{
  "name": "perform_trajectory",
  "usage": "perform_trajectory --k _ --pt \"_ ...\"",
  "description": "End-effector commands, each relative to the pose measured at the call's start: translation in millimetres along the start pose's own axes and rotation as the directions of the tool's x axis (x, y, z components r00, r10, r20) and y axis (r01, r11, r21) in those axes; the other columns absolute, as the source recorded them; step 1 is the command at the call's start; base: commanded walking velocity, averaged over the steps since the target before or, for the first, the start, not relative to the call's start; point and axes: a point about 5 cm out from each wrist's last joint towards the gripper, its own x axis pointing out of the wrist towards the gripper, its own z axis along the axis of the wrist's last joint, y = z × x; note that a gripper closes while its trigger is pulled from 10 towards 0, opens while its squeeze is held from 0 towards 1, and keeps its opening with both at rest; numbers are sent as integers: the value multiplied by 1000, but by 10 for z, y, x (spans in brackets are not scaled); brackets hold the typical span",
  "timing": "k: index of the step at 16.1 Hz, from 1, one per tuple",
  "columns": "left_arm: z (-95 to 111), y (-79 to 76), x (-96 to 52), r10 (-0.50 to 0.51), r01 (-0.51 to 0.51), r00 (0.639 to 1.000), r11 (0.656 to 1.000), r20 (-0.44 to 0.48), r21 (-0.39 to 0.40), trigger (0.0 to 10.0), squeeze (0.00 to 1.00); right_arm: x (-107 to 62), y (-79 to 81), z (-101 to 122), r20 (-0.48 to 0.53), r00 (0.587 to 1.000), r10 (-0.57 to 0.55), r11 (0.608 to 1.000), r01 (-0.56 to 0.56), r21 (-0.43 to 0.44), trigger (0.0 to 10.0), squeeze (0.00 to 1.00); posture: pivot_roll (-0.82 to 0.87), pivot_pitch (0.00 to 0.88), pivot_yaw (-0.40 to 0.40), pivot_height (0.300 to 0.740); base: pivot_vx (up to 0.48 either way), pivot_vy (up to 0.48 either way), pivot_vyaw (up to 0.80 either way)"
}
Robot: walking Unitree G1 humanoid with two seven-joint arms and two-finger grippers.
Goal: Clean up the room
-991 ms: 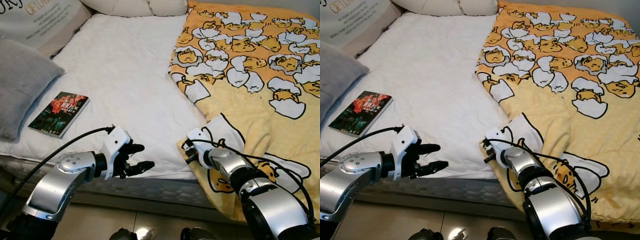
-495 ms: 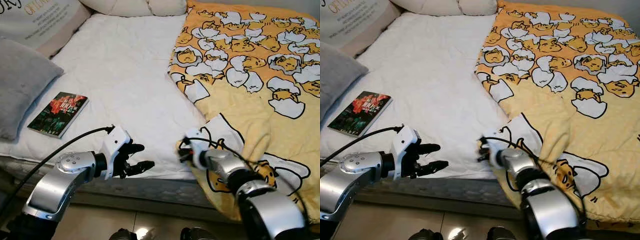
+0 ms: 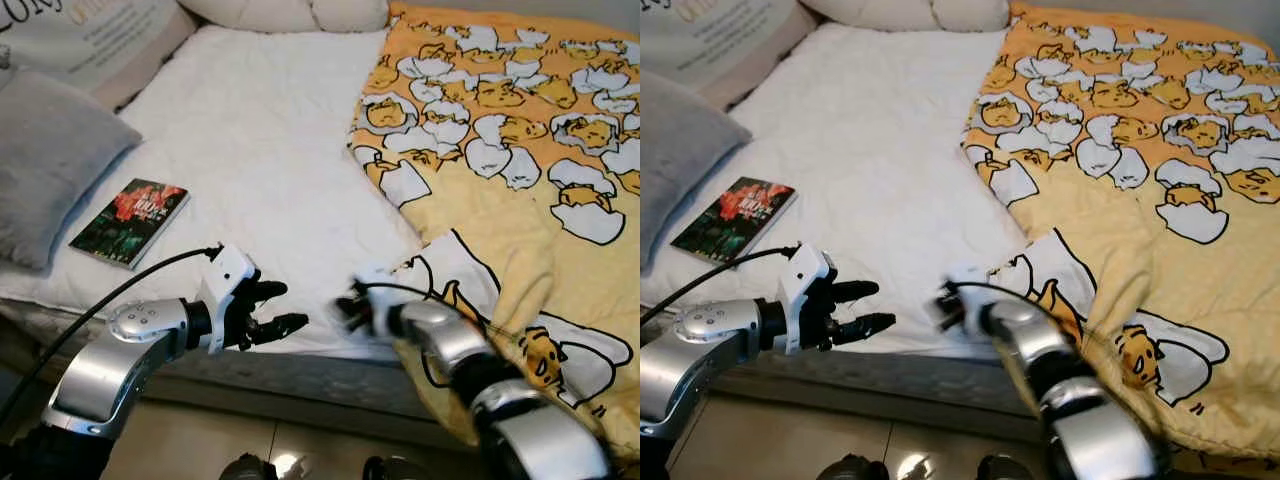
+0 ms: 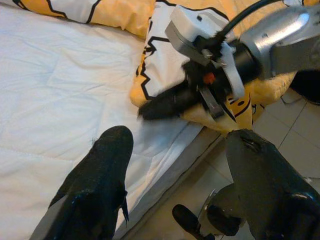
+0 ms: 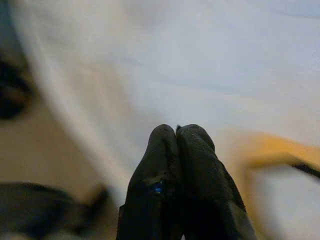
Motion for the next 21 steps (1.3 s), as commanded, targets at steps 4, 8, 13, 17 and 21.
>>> perform_trajectory --k 4,8,13,17,21 --pt "1 0 2 -3 3 1000 1000 -14 0 10000 0 -17 -143 126 -39 994 -101 995 102 13 10000 1000 -12 105 24 740 0 0 0" --pt "6 -13 12 -15 15 1000 1000 -24 4 10000 0 -26 -197 185 -122 989 -78 997 76 -24 10000 1000 -9 114 16 740 0 0 0" --pt "-8 -21 7 -17 17 999 1000 -30 -2 10000 0 -43 -227 197 -178 982 -62 998 55 -43 10000 1000 -6 117 11 740 0 0 0" --pt "-12 -27 5 -20 20 999 1000 -33 -2 10000 0 -50 -240 155 -212 973 -90 993 73 -90 10000 1000 -7 116 12 740 0 0 0" --pt "-18 -32 1 -17 17 999 1000 -37 1 10000 0 -52 -219 -18 -279 951 -136 981 89 -175 10000 0 -4 115 10 740 0 0 0"
